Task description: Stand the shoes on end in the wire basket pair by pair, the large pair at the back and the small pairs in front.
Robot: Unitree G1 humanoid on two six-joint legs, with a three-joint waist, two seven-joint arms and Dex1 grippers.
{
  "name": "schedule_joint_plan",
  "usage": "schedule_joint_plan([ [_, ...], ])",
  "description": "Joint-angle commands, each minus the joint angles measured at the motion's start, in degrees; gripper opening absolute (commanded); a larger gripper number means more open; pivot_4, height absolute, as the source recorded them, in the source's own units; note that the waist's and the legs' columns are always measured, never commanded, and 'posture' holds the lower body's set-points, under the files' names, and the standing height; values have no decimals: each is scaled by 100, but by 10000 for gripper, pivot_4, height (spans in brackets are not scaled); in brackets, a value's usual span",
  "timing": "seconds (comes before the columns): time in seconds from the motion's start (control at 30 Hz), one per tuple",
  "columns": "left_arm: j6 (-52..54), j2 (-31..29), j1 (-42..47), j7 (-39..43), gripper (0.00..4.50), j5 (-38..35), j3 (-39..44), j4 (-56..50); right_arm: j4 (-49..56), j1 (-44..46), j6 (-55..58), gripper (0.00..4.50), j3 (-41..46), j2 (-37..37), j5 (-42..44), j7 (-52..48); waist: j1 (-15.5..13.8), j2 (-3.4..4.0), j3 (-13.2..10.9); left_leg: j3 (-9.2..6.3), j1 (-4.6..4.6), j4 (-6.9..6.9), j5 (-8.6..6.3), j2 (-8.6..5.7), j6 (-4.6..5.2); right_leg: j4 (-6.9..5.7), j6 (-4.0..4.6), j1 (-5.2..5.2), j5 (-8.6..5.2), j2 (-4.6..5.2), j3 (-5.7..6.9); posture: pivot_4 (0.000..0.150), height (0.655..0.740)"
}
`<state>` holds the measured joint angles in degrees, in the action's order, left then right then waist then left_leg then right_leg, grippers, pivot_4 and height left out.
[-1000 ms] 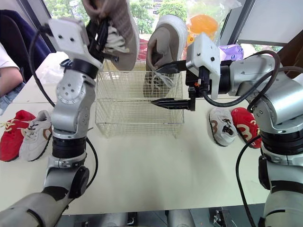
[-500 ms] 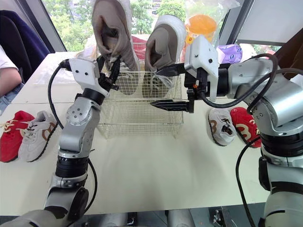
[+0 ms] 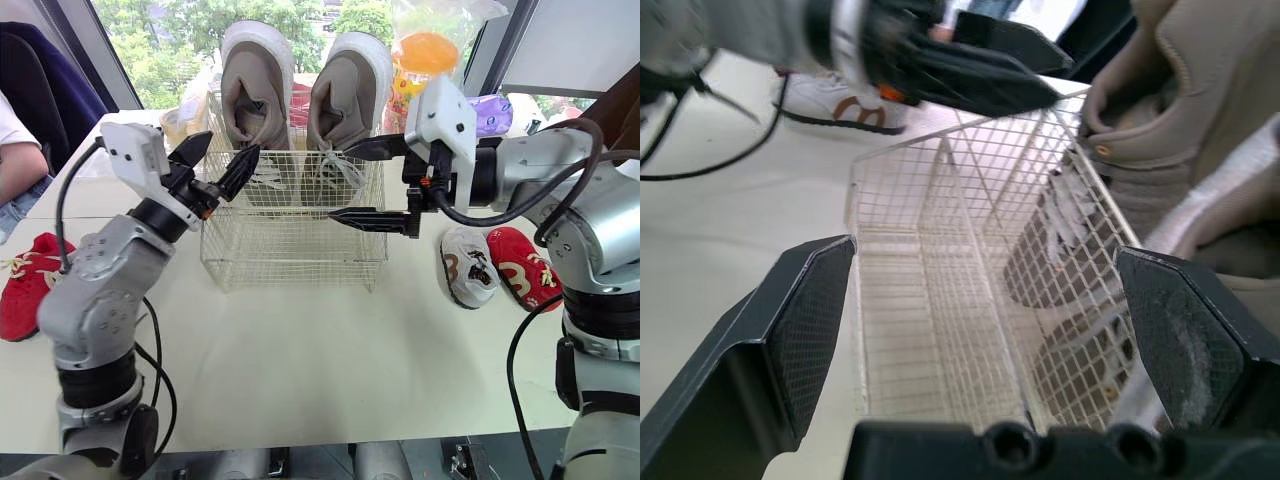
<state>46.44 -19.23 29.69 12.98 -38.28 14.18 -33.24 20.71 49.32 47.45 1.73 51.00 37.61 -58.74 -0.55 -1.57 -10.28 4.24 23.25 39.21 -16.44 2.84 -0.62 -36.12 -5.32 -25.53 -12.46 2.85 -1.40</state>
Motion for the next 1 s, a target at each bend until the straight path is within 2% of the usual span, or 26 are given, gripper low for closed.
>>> schedule_joint_plan([
  [0.03, 732, -637, 286, 328, 44212, -1330, 675, -142, 100, -43, 269, 45000, 607, 254, 261, 182, 2, 0, 0, -1, 0, 0, 0, 0, 0, 0, 0, 0, 0, 0, 1, 1500, 7400],
  [0.17, 1369, -1514, 316, 1172, 44212, -2782, 975, 295, 162, -389, 713, 45000, 923, 357, 290, 715, 15, -1, 0, -2, -3, 0, 0, 0, 0, 2, 4, 3, -2, -1, 2, 1500, 7400],
  [0.3, 1589, -2246, 178, 2372, 44212, -3161, 495, 411, 248, -812, 1349, 45000, 1178, 484, 199, 1423, 14, -1, 0, 0, -11, 0, 0, -1, 0, 4, 22, 12, -14, 0, 2, 1500, 7400],
  [0.37, 1495, -2431, 244, 2949, 44212, -3065, 164, 518, 219, -885, 1877, 45000, 1360, 433, 208, 1919, 13, -1, 0, 2, -10, 0, 1, -2, -1, 5, 24, 12, -15, 1, 1, 1500, 7400],
  [0.5, 995, -2650, 484, 4034, 44212, -2411, -570, 892, 338, -1066, 2819, 45000, 1655, 197, 66, 2865, 7, -1, 0, 2, -11, 0, 1, -2, -1, 6, 26, 12, -16, -1, 1, 1500, 7400],
  [0.57, 865, -2671, 595, 4310, 44212, -2223, -781, 1060, 410, -1115, 3167, 45000, 1763, 128, 101, 3067, 12, 0, 0, 1, -11, 0, 1, -2, -1, 7, 27, 12, -16, -3, 0, 1500, 7400],
  [0.73, 291, -2811, 815, 5550, 44212, -1609, -1434, 1324, 748, -1952, 4233, 45000, 1942, 82, -6, 3435, 3, 0, 0, -1, -5, -3, 0, -1, 0, 14, 27, 10, -16, -5, 0, 1500, 7400],
  [0.87, 166, -2932, 626, 5782, 44212, -1415, -1533, 1176, 830, -2393, 4392, 45000, 2049, -138, -246, 3748, 41, 0, 1, 3, -3, -2, 0, -2, 0, 19, 27, 8, -17, -3, -5, 1500, 7400],
  [1.0, 147, -2967, 225, 5671, 44212, -1358, -1435, 942, 903, -2767, 4231, 45000, 2087, -325, -484, 3951, 67, 2, 2, -1, -3, -4, 0, -1, 1, 20, 26, 8, -17, -5, -4, 1500, 7400],
])
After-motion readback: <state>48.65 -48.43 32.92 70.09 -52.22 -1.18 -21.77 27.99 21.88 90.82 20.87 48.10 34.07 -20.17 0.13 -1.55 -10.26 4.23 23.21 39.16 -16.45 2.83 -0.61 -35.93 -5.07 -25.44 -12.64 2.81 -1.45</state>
